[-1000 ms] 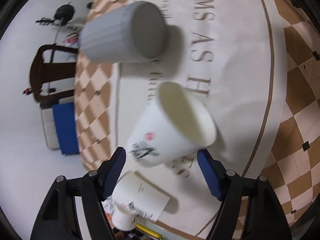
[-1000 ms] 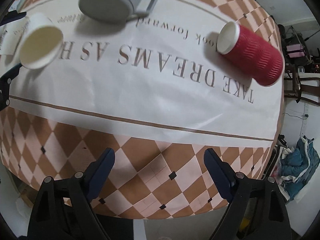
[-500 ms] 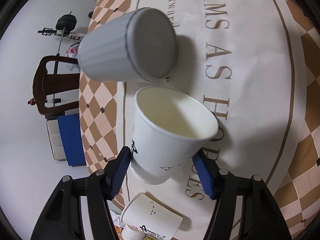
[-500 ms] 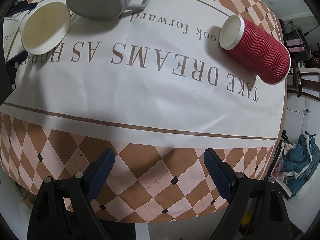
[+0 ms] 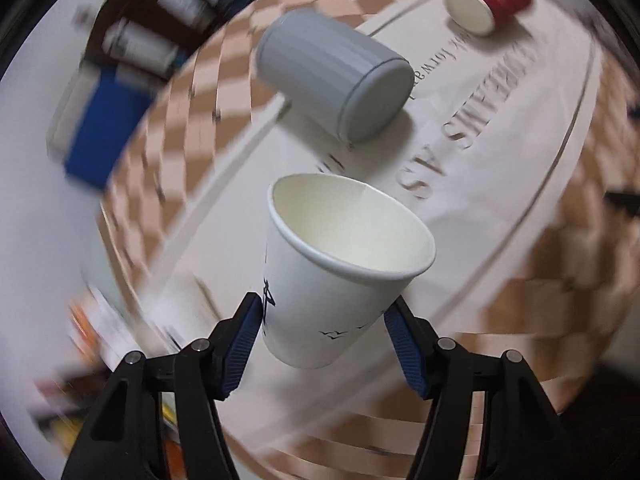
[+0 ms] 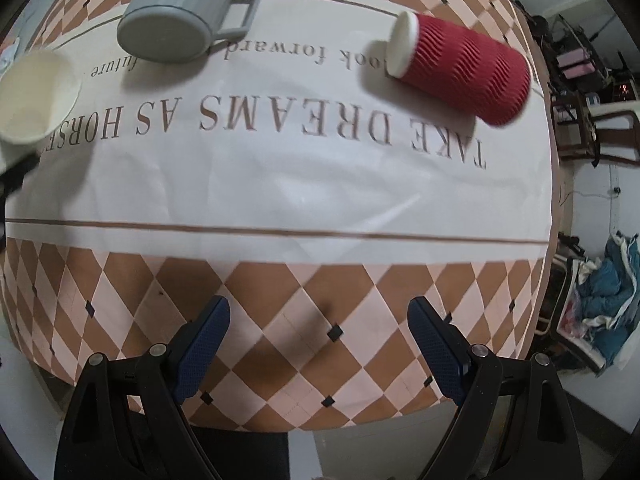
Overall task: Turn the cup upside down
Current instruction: 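Close the left gripper on the white cup and lift it, then carry the white cup toward the right gripper while the right gripper grasps it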
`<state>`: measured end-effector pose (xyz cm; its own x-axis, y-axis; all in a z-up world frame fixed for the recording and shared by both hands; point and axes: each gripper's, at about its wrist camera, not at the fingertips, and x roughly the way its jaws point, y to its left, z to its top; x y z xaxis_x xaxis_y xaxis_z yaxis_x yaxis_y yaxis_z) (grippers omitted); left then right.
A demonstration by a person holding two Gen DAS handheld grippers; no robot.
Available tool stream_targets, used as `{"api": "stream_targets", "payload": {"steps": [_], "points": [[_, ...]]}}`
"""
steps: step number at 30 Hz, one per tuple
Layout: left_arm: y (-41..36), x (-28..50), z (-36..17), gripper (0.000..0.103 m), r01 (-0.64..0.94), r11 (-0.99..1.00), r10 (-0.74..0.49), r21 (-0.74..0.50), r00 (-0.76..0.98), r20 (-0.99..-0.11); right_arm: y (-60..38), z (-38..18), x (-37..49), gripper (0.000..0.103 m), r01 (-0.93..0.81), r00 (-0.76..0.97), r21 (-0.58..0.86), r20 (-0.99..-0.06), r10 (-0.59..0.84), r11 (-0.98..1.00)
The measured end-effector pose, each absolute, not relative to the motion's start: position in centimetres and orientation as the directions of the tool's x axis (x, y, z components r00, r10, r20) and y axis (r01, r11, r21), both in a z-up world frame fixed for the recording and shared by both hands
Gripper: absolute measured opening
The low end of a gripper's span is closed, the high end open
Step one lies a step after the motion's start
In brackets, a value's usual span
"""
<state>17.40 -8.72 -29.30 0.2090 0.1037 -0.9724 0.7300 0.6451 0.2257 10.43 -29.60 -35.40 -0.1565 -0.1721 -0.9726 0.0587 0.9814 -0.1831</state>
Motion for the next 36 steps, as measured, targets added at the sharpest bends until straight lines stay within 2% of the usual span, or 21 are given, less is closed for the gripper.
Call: {"api": "stream_targets", "payload": {"steps": [2,7,11,17,27,30,32,34,36], "points": [[-8.0,16.4,-29.4,0.06,0.618,0.78,0.06,0.095,0.078,-0.995,-30.2,-35.3,9.5,0.092,0.073,-0.161,-0.171,-0.974,-0.158,0.983],[-6.9,13.5,-30.7,0.06,0.339,0.937,-0.05,-0.086,-0.112,-0.992,-31.0,-34.9,7.8,0.092,0.094,-0.161,-0.152,-0.978,-0.136,0.984],[-6.7,11.2,-32.7,0.06,0.066,0.972,-0.206,-0.227,-0.235,-0.95,-32.1,-34.9,7.0,0.092,0.105,-0.157,-0.14,-0.98,-0.122,0.985],[-7.7,9.7,-35.1,0.06,-0.192,0.929,-0.36,-0.317,-0.267,-0.894,-34.1,-35.5,6.2,0.092,0.127,-0.159,-0.144,-0.98,-0.124,0.981],[-11.4,10.9,-37.7,0.063,-0.142,0.952,-0.301,-0.27,-0.289,-0.909,-35.8,-35.5,5.0,0.092,0.163,-0.165,-0.162,-0.977,-0.135,0.973],[-12.1,11.0,-37.9,0.074,-0.118,0.956,-0.29,-0.267,-0.277,-0.916,-36.2,-35.5,4.6,0.092,0.174,-0.163,-0.164,-0.977,-0.136,0.971],[-12.2,10.7,-37.9,0.087,-0.107,0.955,-0.295,-0.276,-0.271,-0.916,-36.5,-35.5,4.3,0.092,0.182,-0.162,-0.166,-0.977,-0.137,0.969],[-12.4,10.6,-37.8,0.094,-0.096,0.954,-0.299,-0.284,-0.262,-0.917,-36.6,-35.4,4.1,0.092,0.192,-0.162,-0.169,-0.977,-0.138,0.967],[-12.8,10.4,-37.7,0.096,-0.083,0.957,-0.291,-0.279,-0.252,-0.923,-36.9,-35.3,3.8,0.092,0.206,-0.16,-0.17,-0.978,-0.138,0.964]]}}
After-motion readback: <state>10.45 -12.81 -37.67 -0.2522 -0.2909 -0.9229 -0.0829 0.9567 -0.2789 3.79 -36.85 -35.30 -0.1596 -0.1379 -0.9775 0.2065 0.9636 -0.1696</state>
